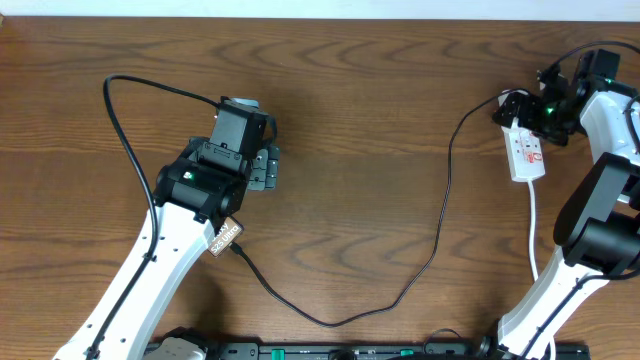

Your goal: Plug charger to phone and switch on socket

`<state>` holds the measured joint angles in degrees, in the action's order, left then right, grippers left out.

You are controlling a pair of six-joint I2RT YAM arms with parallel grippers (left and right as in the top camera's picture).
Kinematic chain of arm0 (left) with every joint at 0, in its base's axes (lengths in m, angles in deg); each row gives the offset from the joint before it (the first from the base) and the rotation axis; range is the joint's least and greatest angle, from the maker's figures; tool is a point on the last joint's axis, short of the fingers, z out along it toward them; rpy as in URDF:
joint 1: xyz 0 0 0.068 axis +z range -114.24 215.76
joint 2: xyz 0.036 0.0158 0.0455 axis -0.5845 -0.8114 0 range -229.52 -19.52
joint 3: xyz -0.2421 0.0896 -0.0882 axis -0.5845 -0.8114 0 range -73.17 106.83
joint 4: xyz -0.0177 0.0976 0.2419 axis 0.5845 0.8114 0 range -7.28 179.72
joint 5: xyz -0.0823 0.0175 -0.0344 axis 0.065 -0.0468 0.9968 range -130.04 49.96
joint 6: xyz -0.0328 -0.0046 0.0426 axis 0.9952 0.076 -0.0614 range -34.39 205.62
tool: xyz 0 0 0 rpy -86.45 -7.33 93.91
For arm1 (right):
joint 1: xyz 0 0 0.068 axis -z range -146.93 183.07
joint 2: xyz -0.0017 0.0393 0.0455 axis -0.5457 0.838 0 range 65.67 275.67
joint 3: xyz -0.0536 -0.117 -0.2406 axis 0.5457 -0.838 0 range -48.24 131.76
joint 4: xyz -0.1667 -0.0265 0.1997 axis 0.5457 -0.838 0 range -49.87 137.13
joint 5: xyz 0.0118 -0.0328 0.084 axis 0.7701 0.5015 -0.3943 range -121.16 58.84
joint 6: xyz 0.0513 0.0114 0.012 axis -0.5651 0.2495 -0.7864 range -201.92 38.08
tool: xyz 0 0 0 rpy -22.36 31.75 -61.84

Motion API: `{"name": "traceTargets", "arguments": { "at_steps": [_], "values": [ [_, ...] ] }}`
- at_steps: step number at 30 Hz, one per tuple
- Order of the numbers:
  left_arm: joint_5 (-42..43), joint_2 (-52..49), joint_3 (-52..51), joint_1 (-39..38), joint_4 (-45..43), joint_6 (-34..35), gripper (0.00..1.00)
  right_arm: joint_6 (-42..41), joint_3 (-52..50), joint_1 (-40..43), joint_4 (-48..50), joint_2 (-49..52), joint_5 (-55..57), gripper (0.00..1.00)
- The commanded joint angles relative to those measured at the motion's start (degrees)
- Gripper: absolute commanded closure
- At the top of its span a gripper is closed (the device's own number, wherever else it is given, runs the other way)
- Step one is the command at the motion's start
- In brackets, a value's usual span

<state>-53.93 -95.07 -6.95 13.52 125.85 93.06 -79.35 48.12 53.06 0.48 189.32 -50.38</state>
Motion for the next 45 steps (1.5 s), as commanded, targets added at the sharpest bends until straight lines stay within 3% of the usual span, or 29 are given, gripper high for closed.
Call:
{"name": "traceTargets", "arguments": {
  "at_steps": [1, 45],
  "values": [
    [-0.94, 0.37, 0.76, -0.13, 0.13, -0.33, 0.09, 0.96, 1.25, -0.48, 0.2, -0.81, 1.77, 0.01],
    [-0.94, 0.37, 0.76, -0.13, 0.13, -0.33, 0.08, -1.27, 1.07, -0.59, -1.27, -0.74, -2.34, 0.01]
  ]
}}
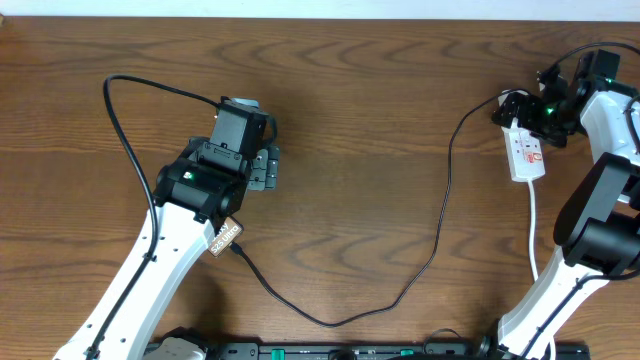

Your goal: Plug charger to phone and switch on socket

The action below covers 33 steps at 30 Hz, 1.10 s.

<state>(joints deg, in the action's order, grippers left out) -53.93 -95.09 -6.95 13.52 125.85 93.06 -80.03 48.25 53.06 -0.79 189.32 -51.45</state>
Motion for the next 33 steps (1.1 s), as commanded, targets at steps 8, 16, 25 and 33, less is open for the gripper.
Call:
{"name": "traceTargets", "arguments": {
  "at_steps": [8, 16, 25, 33],
  "values": [
    [-0.94, 0.39, 0.76, -0.13, 0.11, -0.33, 0.08, -0.59, 0.94, -0.76, 0.33, -0.74, -1.27, 0.01],
    [-0.94, 0.39, 0.76, -0.13, 0.13, -0.33, 0.08, -0.61, 0.94, -0.96, 0.31, -0.72, -1.27, 0.01],
    [-0.94, 0.39, 0.76, -0.13, 0.13, -0.33, 0.08, -1.03, 0.37, -0.96, -0.13, -0.72, -1.64, 0.01],
    [-0.94, 0.39, 0.76, -0.13, 0.13, -0.33, 0.08, -1.05, -1.68, -0.98, 0.42, -0.72, -2.36, 0.01]
  ]
}}
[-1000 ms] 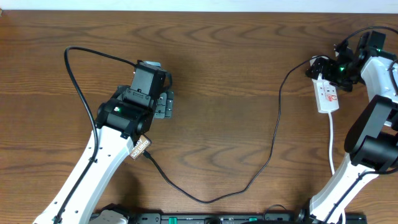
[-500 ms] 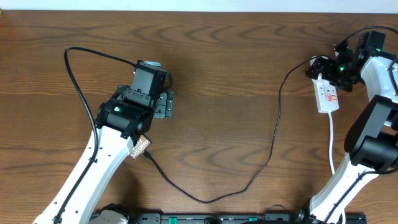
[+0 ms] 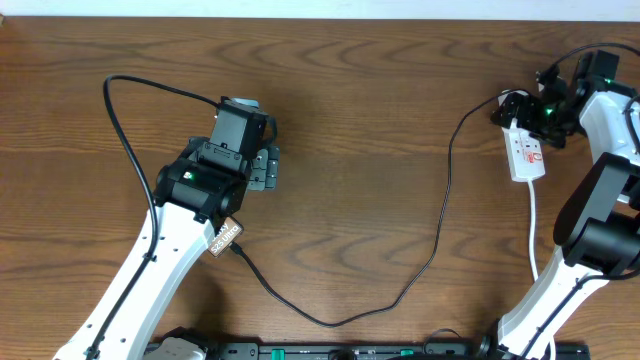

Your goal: Plug charger to phone and switch on socket

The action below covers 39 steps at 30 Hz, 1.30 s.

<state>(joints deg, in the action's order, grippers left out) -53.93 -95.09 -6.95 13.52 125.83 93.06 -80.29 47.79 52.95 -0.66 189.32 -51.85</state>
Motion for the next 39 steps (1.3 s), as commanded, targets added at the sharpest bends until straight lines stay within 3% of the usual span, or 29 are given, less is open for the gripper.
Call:
{"name": "traceTargets", "arguments": {
  "at_steps": [1, 13, 24, 39],
  "values": [
    [-0.94, 0.39, 0.76, -0.13, 0.15, -0.33, 0.08, -0.98, -1.53, -0.92, 0.55, -0.72, -1.99, 0.01],
    [-0.94, 0.39, 0.76, -0.13, 0.15, -0.33, 0.08, -0.96, -1.86, -1.18, 1.97, -0.74, -0.87, 0.01],
    [-0.94, 0.39, 0.76, -0.13, 0.15, -0.33, 0.08, -0.26, 4.07, 0.17, -2.67, -0.76, 4.74, 0.01],
    [-0.94, 0.39, 0.76, -0.13, 0.13, -0.33, 0.08, -0.31, 2.34, 0.22, -1.03, -0.72, 4.46, 0.01]
  ]
}}
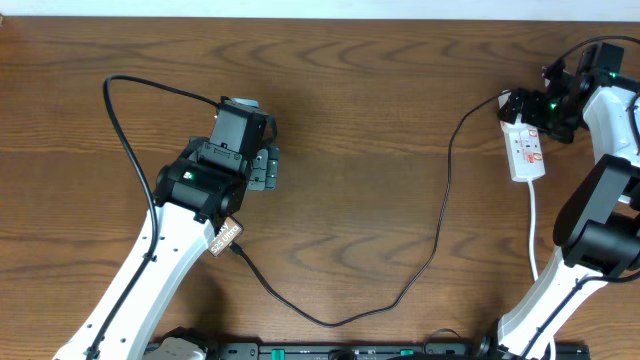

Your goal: Plug charger to phone and switch on socket

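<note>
Only the overhead view shows. A white socket strip [524, 150] with a red mark lies at the far right, its white lead running toward the front edge. My right gripper [535, 108] hangs over the strip's far end, and its jaws are too dark to read. A thin black charger cable [437, 245] runs from that end, sags across the table and disappears under my left arm. My left gripper [264, 166] sits left of centre, fingers pointing down at the table. I cannot make out a phone; it may be hidden under the left wrist.
A second black cable [118, 120] loops from the left arm out to the far left of the wooden table [360, 120]. A black rail [380, 351] lines the front edge between the two arm bases.
My right gripper has shifted slightly to the right at the strip's far end, and a bit more of the white end shows. The left arm and the cable have not moved.
At all three earlier moments the left gripper rested left of centre and the right gripper hovered over the strip's far end, with the cable lying the same. Only the right gripper has shifted a little by now.
</note>
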`<state>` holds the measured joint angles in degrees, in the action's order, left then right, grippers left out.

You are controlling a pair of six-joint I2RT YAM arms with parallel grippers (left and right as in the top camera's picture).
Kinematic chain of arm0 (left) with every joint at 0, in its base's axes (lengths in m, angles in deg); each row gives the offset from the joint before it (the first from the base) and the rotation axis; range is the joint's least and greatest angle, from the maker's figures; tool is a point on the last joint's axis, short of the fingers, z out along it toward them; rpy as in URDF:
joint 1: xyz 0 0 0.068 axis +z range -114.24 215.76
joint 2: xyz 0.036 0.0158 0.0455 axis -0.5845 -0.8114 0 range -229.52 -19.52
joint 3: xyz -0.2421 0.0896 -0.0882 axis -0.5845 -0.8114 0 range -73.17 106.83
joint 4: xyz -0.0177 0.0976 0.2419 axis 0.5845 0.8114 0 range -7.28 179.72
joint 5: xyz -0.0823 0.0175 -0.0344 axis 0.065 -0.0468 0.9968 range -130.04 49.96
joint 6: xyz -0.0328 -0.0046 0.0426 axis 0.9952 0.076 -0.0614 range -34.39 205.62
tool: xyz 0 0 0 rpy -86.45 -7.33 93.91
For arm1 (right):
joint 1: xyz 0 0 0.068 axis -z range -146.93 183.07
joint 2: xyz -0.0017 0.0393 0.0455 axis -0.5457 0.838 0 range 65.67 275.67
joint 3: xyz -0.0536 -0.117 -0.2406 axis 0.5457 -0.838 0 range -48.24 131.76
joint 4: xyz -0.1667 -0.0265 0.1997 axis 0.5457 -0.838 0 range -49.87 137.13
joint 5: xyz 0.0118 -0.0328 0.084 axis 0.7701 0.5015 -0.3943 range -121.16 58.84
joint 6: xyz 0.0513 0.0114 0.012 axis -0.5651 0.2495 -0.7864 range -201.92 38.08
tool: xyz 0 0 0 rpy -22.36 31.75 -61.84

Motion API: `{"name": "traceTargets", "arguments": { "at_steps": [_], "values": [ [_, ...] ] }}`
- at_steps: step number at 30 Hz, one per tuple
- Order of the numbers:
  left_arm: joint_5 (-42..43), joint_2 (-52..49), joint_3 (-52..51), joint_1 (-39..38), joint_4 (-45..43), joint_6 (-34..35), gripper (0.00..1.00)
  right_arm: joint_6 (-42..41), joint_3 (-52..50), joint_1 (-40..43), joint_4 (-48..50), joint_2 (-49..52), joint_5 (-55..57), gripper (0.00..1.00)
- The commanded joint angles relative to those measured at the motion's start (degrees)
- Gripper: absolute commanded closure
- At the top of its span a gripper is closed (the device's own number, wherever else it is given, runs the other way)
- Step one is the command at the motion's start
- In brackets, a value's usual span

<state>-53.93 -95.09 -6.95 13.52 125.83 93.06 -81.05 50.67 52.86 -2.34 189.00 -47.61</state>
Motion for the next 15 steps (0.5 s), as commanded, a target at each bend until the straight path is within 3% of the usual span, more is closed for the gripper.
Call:
{"name": "traceTargets", "arguments": {
  "at_steps": [1, 15],
  "values": [
    [-0.94, 0.39, 0.76, -0.13, 0.15, -0.33, 0.08, 0.46, -1.03, 0.26, 1.01, -0.39, 0.07, 0.01],
    [-0.94, 0.37, 0.76, -0.13, 0.15, -0.33, 0.08, 0.24, -2.34, -1.53, 2.6, 0.46, -1.73, 0.01]
  ]
}}
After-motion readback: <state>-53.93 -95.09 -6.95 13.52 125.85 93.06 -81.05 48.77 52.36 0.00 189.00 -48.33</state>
